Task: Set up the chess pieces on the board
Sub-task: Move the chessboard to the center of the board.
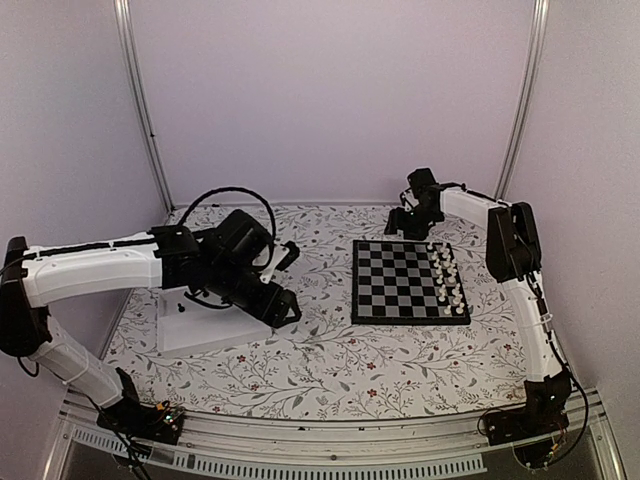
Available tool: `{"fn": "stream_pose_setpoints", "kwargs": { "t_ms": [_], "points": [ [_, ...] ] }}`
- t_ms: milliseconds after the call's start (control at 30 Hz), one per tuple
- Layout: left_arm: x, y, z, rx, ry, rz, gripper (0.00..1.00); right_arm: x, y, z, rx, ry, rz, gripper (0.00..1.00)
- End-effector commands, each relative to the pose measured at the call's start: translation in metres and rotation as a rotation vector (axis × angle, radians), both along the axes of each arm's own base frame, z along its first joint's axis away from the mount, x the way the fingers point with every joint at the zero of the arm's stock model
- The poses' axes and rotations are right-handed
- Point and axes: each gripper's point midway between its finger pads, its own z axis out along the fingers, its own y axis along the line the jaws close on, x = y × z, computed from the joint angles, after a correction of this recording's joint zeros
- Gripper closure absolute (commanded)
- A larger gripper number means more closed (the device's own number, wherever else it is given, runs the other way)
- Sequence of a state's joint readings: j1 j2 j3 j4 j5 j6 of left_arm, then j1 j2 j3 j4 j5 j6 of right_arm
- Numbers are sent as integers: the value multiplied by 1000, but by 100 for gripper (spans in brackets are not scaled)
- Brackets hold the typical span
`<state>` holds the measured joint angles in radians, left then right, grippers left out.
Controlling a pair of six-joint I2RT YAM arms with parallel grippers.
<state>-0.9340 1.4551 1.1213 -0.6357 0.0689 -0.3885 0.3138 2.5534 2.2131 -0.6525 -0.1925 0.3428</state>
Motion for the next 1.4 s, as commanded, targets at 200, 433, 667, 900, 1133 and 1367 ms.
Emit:
{"fn": "stream_pose_setpoints", "kwargs": {
  "t_ms": [200,433,667,900,1133,1367],
  "points": [
    [1,31,-11,9,-28,78,21,-33,-7,-30,-48,166,16,32],
    [7,47,-16,4,-48,108,21,-75,-13,-39,-82,262,35,32],
    [26,76,-23,38,-48,241,20,-127,-4,-51,-111,340,92,32],
    [48,104,-24,22,-25,398,18,-172,9,-56,-140,359,171,32],
    [59,111,-29,25,6,433,18,-188,28,-49,-185,308,300,32],
    [60,110,-39,41,39,436,19,-198,42,-46,-229,279,402,32]
  ]
}}
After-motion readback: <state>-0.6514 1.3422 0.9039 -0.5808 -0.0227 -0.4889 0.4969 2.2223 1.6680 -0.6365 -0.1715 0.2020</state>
